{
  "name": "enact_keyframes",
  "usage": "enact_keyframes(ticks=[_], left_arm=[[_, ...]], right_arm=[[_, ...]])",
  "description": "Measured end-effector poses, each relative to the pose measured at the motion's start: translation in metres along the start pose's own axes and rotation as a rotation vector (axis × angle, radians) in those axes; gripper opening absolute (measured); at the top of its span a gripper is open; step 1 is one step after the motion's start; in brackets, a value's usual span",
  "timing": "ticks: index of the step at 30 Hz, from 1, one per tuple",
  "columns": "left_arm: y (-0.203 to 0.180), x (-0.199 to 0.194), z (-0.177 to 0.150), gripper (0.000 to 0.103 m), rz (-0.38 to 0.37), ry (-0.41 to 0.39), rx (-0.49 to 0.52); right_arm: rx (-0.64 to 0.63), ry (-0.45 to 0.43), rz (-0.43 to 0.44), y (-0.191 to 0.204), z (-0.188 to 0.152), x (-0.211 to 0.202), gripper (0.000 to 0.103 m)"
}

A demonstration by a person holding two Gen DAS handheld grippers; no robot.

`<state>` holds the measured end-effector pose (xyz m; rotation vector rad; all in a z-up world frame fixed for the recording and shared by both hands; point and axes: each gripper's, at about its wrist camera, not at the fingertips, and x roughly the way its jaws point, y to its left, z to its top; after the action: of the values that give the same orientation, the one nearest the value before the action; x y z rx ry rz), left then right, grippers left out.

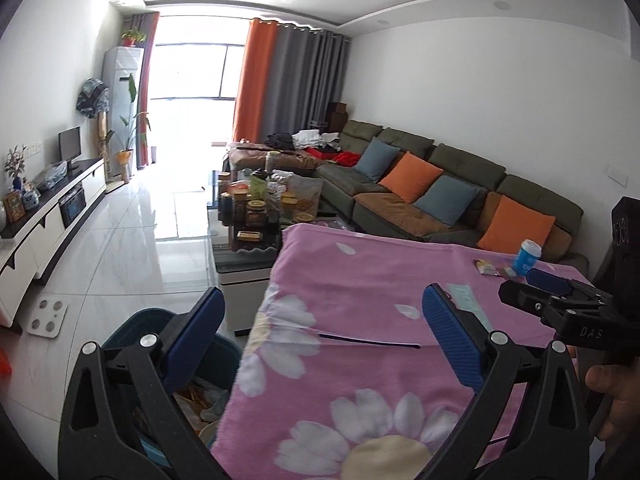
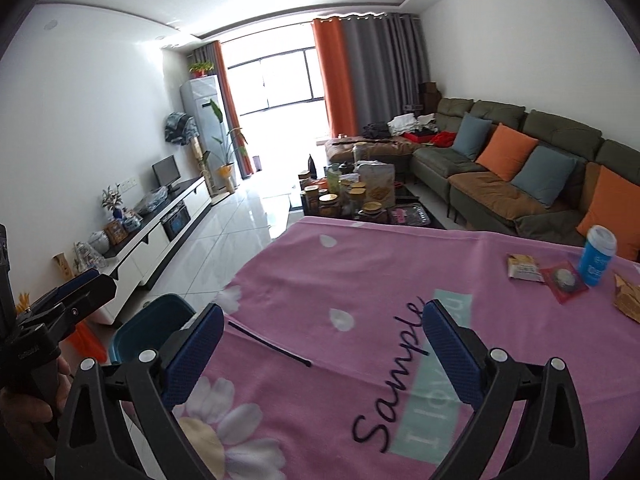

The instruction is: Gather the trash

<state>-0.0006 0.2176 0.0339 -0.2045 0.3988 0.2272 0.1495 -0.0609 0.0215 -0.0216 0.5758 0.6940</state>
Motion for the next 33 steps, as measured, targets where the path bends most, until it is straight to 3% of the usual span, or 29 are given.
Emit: enact_keyframes(ticks=[7, 15, 33], left_arm=[[-0.072, 0.003, -0.009, 0.097, -0.088, -0.016, 0.094], [-0.136, -0.012, -0.030, 0.097, -0.166, -0.052, 0.201], [-0.140, -0.056, -0.045, 0.097, -0.189, -0.183, 0.191]], right_arm=[[0.053, -0.058, -0.127, -0.038, -0.022, -0.041, 0.096], [0.061, -0.120, -0.250, -0.048, -0.047, -0.086, 0.096], [0.060, -0.317, -0.419, -0.031, -0.088, -0.170, 0.096]])
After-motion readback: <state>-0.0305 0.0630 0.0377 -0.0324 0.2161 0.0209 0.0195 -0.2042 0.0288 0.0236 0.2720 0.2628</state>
